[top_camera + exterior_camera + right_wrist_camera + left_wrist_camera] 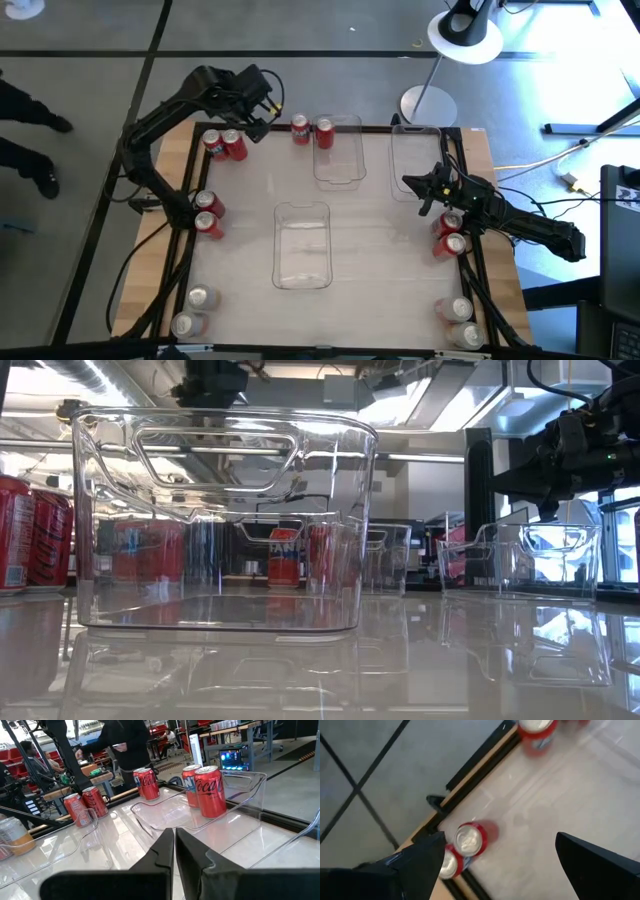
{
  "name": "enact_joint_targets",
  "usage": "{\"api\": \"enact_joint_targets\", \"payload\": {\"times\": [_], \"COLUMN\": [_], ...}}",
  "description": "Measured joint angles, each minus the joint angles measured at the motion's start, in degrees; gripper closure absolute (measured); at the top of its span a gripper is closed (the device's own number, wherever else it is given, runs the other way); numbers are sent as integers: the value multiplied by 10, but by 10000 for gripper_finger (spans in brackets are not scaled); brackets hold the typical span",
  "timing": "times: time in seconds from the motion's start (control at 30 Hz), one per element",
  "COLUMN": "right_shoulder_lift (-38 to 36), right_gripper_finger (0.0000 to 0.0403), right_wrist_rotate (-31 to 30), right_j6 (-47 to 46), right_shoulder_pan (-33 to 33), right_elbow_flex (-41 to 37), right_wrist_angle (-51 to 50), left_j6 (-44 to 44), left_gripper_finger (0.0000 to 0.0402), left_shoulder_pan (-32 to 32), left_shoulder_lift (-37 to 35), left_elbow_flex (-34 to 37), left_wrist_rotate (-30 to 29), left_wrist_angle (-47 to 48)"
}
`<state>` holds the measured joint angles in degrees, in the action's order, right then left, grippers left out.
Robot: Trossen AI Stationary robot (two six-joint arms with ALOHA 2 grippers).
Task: Sort soda cans
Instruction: Put the top red-black soda can into the top left transparent bin
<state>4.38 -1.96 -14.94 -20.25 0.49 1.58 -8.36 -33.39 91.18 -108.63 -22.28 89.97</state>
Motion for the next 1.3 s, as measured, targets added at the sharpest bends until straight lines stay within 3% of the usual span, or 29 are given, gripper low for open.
{"api": "enact_joint_targets", "payload": {"times": [0.43, 0.8, 1.3], "right_shoulder_lift": [0, 0, 0], "right_gripper_finger": [384, 384, 384], "right_wrist_rotate": [0, 0, -1], "right_j6": [0, 0, 0], "right_shoulder_pan": [0, 0, 0], "right_elbow_flex": [0, 0, 0], "right_wrist_angle": [0, 1, 11], "left_j6": [48, 60, 81], "left_gripper_finger": [39, 39, 39], "left_shoulder_pan": [-80, -139, -182], "left_shoulder_lift": [-17, -17, -17], "left_elbow_flex": [132, 262, 364], "left_wrist_rotate": [0, 5, 37], "left_wrist_angle": [-34, -131, -239]}}
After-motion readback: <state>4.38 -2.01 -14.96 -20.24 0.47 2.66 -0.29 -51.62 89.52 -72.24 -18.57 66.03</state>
